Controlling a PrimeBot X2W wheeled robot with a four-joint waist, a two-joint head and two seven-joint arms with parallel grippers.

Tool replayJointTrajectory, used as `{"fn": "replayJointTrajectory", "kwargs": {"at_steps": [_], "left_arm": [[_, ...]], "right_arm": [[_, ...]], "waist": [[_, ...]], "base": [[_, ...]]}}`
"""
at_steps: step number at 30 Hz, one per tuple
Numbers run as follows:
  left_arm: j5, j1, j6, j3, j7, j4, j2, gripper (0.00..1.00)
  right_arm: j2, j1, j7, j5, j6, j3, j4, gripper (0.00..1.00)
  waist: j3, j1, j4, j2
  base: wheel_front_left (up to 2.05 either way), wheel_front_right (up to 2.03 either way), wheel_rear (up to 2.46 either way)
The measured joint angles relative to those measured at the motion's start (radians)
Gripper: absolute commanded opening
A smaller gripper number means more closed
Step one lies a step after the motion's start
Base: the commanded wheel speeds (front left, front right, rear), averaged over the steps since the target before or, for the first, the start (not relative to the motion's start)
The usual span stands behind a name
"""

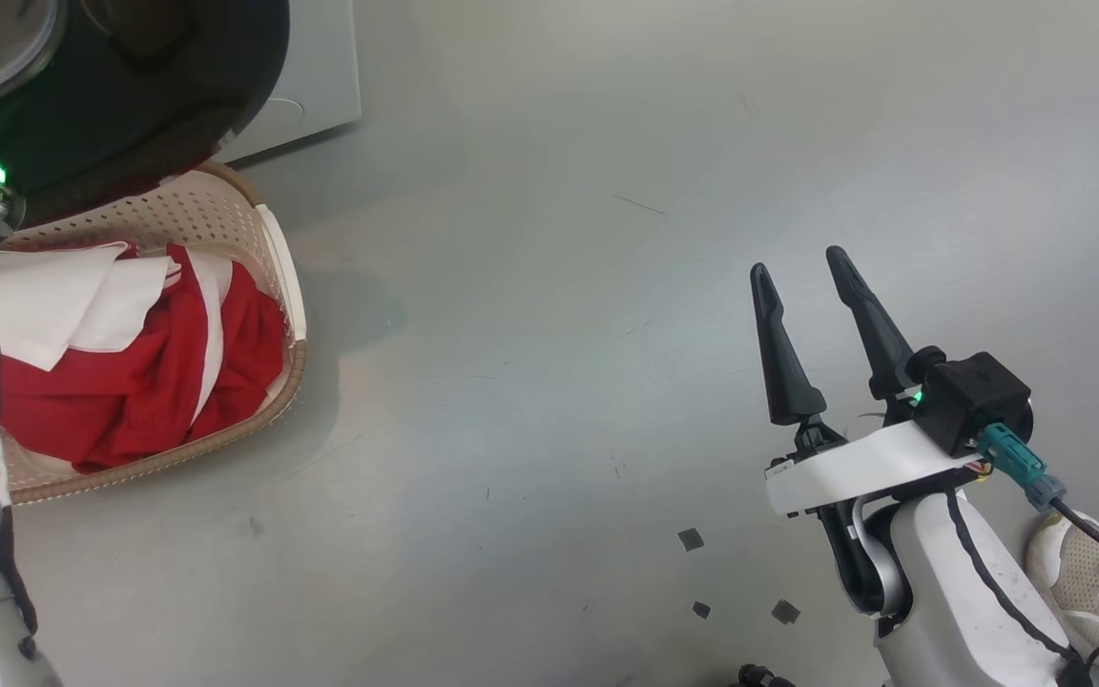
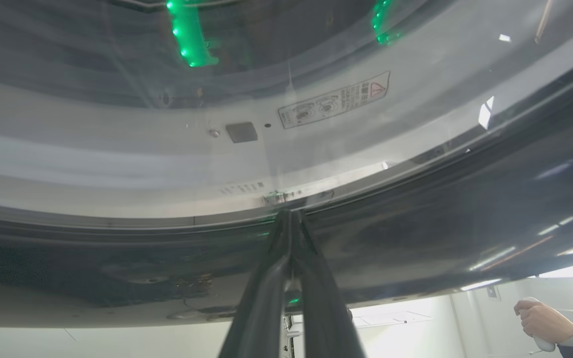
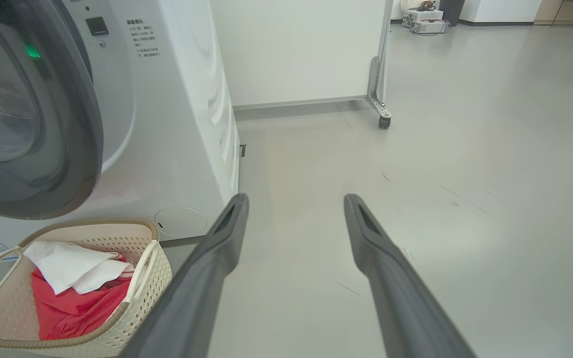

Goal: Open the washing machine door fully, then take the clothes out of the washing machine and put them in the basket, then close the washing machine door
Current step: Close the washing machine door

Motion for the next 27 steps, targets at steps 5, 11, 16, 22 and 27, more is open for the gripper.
{"fn": "replayJointTrajectory", "kwargs": {"at_steps": [5, 11, 16, 22, 27], "left_arm": [[0.034, -0.044, 0.0, -0.001, -0.018, 0.044, 0.004, 0.0], [0.05, -0.084, -0.001, 0.004, -0.045, 0.089, 0.007, 0.0], [0.05, -0.09, -0.012, 0.0, -0.047, 0.12, 0.007, 0.0], [0.042, -0.086, -0.035, -0.012, -0.029, 0.144, -0.013, 0.0], [0.023, -0.028, -0.047, -0.013, -0.011, 0.15, -0.03, 0.0]], "right_arm": [[0.003, 0.0, 0.0, 0.001, -0.002, -0.009, -0.003, 1.0], [0.003, -0.001, 0.0, 0.001, -0.002, -0.008, -0.004, 1.0], [0.004, -0.001, 0.0, 0.001, -0.004, -0.013, -0.006, 1.0], [0.006, -0.001, 0.0, 0.001, -0.005, -0.037, -0.017, 1.0], [0.006, -0.001, 0.0, 0.001, -0.005, -0.045, -0.017, 1.0]], "waist": [[0.003, 0.0, -0.012, 0.0], [0.004, 0.0, -0.021, 0.0], [0.002, 0.0, -0.022, 0.0], [-0.002, -0.0001, 0.001, 0.0], [-0.01, -0.0001, 0.031, 0.0]], "base": [[0.0, 0.0, 0.0], [0.0, 0.0, 0.0], [0.0, 0.0, 0.0], [0.0, 0.0, 0.0], [0.0, 0.0, 0.0]]}}
